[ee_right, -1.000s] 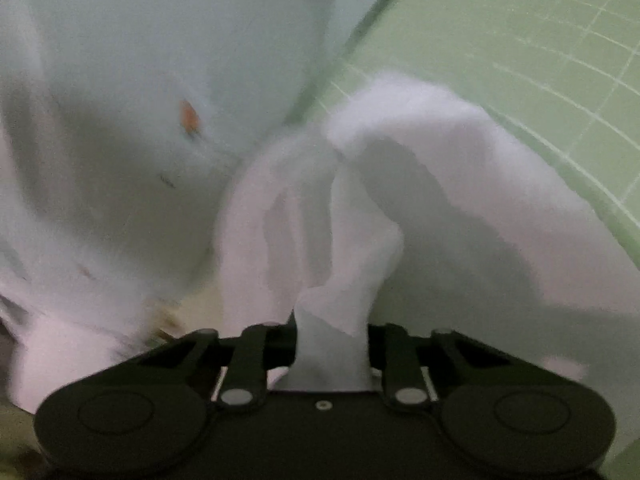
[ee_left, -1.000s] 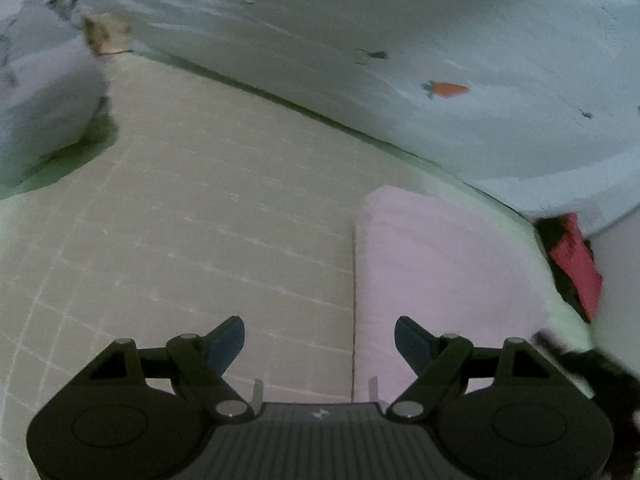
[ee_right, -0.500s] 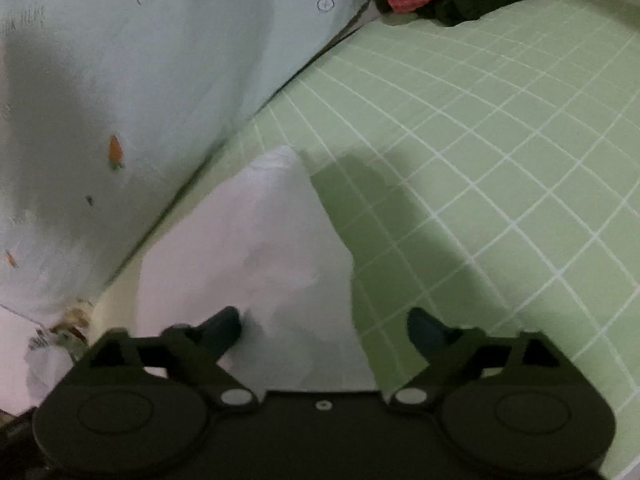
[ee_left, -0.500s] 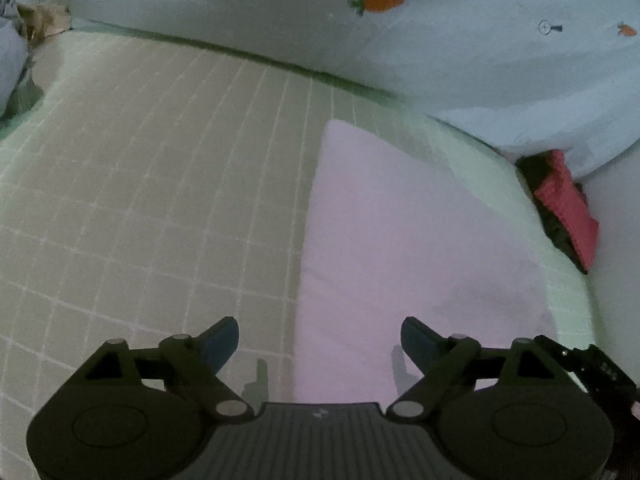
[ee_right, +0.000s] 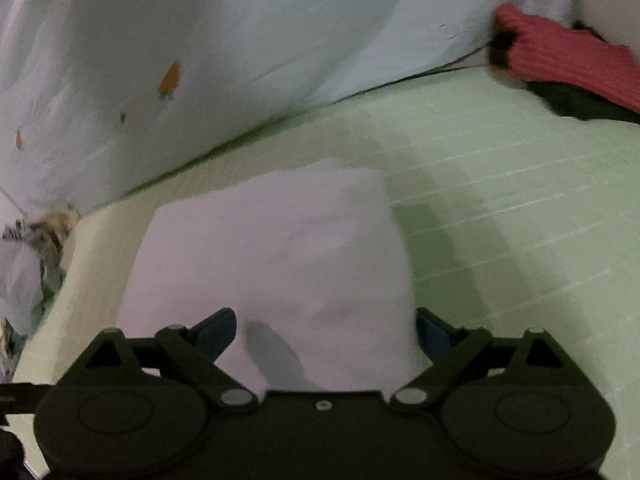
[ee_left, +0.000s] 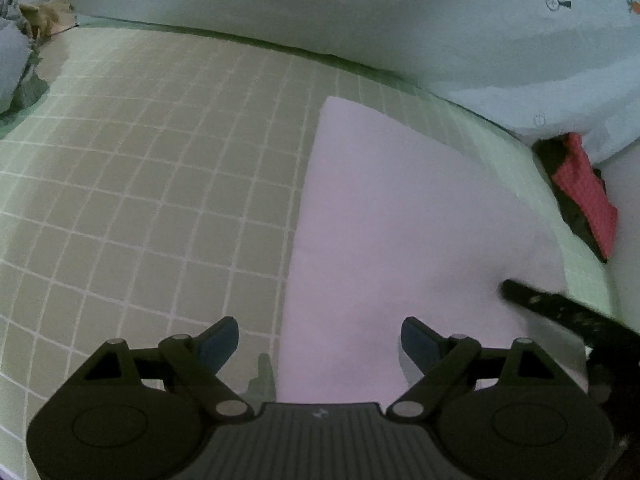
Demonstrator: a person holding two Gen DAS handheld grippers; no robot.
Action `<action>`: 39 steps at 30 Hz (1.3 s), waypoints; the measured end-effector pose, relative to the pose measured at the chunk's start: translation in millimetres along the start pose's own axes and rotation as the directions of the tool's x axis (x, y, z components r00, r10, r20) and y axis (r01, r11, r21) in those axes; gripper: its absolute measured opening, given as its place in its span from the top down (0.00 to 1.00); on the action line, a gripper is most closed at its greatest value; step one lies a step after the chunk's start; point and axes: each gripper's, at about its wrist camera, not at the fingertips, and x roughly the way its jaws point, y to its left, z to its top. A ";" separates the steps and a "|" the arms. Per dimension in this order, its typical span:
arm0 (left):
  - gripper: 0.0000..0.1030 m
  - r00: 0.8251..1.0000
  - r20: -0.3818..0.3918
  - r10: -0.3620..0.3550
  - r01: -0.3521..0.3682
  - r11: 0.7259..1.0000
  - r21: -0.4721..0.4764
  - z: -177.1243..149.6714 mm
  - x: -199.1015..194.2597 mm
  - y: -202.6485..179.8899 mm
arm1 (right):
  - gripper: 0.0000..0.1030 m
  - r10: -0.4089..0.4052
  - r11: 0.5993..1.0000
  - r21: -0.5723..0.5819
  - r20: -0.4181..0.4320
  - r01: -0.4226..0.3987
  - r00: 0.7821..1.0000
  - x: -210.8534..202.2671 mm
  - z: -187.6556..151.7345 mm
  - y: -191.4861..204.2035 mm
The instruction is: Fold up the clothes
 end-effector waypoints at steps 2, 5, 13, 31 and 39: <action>0.14 1.000 0.004 -0.003 0.003 1.000 -0.009 4.7 -2.0 4.1 | 0.59 0.022 1.000 -0.020 -0.012 -0.022 1.000 3.2 -0.4 12.5; 0.14 0.999 0.034 -0.011 0.012 1.000 -0.019 12.5 -9.3 13.1 | 0.87 0.314 0.928 0.194 0.044 -0.317 0.948 -7.4 8.9 -4.2; 0.14 0.999 0.037 -0.029 0.031 0.998 -0.054 25.9 -9.0 33.2 | 0.89 0.508 0.721 0.404 0.246 -0.563 0.826 -18.3 5.5 -38.2; 0.10 0.988 -0.119 -0.099 0.101 0.995 0.015 43.4 68.2 25.8 | 0.04 0.065 0.965 0.259 -0.069 -0.045 0.995 19.4 -9.2 -47.6; 0.36 0.959 -0.151 -0.240 0.245 0.969 0.016 60.7 91.8 27.6 | 0.15 0.030 0.966 0.258 -0.073 -0.010 0.997 40.6 0.2 -23.9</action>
